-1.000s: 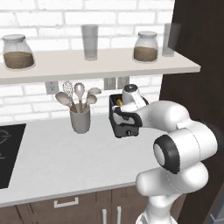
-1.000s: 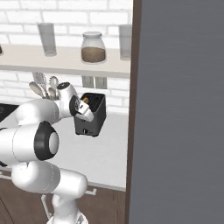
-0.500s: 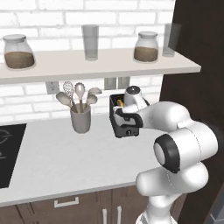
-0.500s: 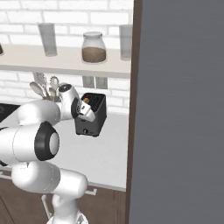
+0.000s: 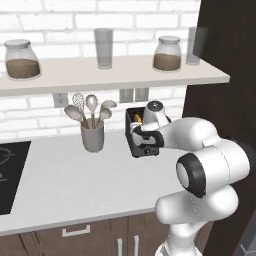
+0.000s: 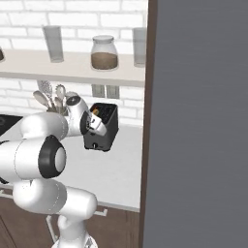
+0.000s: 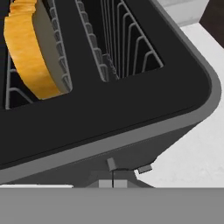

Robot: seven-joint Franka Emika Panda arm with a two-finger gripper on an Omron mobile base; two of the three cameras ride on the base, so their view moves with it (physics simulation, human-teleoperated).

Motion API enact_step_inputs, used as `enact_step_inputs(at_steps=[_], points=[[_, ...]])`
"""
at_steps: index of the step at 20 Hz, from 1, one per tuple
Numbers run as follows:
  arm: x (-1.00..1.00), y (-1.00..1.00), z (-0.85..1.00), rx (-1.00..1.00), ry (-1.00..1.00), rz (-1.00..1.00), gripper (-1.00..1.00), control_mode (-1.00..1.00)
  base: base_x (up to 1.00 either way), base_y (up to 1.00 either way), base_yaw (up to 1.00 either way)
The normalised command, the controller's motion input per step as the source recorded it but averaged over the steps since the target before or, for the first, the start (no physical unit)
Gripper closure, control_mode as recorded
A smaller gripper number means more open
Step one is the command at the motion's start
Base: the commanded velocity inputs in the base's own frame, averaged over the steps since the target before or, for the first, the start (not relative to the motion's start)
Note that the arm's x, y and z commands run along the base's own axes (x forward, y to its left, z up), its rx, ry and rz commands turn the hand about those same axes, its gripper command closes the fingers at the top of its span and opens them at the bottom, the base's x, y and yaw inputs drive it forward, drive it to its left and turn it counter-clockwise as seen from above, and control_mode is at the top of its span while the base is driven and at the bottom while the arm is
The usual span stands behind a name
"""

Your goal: Start the toaster. Once the lever pops up, take the bread to the plate on the dining counter.

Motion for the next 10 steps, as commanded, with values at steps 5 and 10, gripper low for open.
enact_step_inputs(at_steps=[5, 10], points=[[-0.16, -0.14, -0.89, 0.0, 0.0, 0.0, 1.0, -1.0, 0.0, 0.0, 0.0], [-0.3, -0.22, -0.8, 0.0, 0.0, 0.0, 1.0, -1.0, 0.0, 0.0, 0.0]])
